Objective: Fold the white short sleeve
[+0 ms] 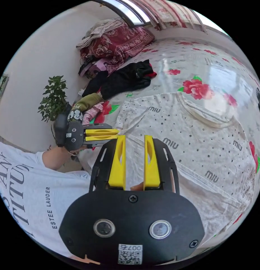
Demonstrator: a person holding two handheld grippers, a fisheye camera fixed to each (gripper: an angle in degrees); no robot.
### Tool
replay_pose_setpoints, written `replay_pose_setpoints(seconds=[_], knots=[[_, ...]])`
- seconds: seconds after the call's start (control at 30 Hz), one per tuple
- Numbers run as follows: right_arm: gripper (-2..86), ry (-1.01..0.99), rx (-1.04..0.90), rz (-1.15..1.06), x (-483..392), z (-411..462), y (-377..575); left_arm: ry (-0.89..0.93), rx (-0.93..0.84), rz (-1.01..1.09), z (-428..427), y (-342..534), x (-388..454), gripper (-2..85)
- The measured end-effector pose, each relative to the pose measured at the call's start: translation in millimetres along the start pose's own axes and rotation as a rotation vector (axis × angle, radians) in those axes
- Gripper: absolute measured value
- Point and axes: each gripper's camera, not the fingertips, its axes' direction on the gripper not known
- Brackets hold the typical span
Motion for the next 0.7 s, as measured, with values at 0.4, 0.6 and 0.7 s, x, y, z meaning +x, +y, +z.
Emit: replay_pose_setpoints(seconds=[0.4, 0.6, 0.7], knots=[[7.5, -0.019, 0.133, 0.284, 78.2, -41.5, 20.7, 0.041, -0.067, 0.067, 25.0, -21.2, 52.9, 8.8], [7.5, 0.363, 0.457, 0.905, 170.8, -174.2, 187.4, 0.137, 0.076, 0.077, -6.1, -33.7, 72.4, 8.6], [7.7, 0.442, 0.536, 1.173, 193.2, -193.4, 263.2, 0.226, 0.051, -0.008, 10.8, -47.1, 62.6, 8.2]])
